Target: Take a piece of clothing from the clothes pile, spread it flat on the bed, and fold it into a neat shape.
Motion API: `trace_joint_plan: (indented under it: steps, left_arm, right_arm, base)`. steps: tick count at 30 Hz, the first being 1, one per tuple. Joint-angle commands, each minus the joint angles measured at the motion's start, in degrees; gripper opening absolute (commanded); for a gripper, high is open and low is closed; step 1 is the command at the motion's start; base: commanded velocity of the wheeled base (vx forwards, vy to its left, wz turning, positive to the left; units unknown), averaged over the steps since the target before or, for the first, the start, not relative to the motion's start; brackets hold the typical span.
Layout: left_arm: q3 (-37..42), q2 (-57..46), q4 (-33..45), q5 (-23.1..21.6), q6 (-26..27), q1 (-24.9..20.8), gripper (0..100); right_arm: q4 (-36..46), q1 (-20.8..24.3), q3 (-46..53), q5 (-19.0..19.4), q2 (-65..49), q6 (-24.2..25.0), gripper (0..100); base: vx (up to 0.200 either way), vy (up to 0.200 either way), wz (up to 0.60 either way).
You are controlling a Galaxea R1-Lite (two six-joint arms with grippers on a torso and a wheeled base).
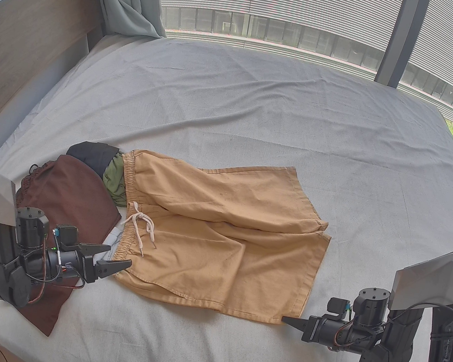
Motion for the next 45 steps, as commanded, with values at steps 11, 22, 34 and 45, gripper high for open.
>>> trace_joint_plan:
  steps: [11,22,34,45]
  left_arm:
    - [-1.1,7.4,0.0,-0.2,-0.1,2.1,100]
    - [-1.1,9.0,0.0,-0.1,-1.5,1.9,100]
    - [-1.6,8.8,0.0,0.6,-10.9,0.6,100]
    - [-2.6,9.9,0.1,1.1,-12.5,-0.3,100]
  right_arm:
    - [0.0,0.0,0.0,0.0,0.2,-0.2,0]
    - [0.0,0.0,0.0,0.0,0.3,-0.3,0]
    - [0.0,0.2,-0.1,-0.1,0.3,-0.4,0]
    - [0.0,0.2,0.0,-0.2,0.3,-0.5,0]
  base:
    - [0.000,0.000,0.00]
    - [0.000,0.000,0.00]
    - [0.000,0.000,0.00]
    - [0.000,0.000,0.00]
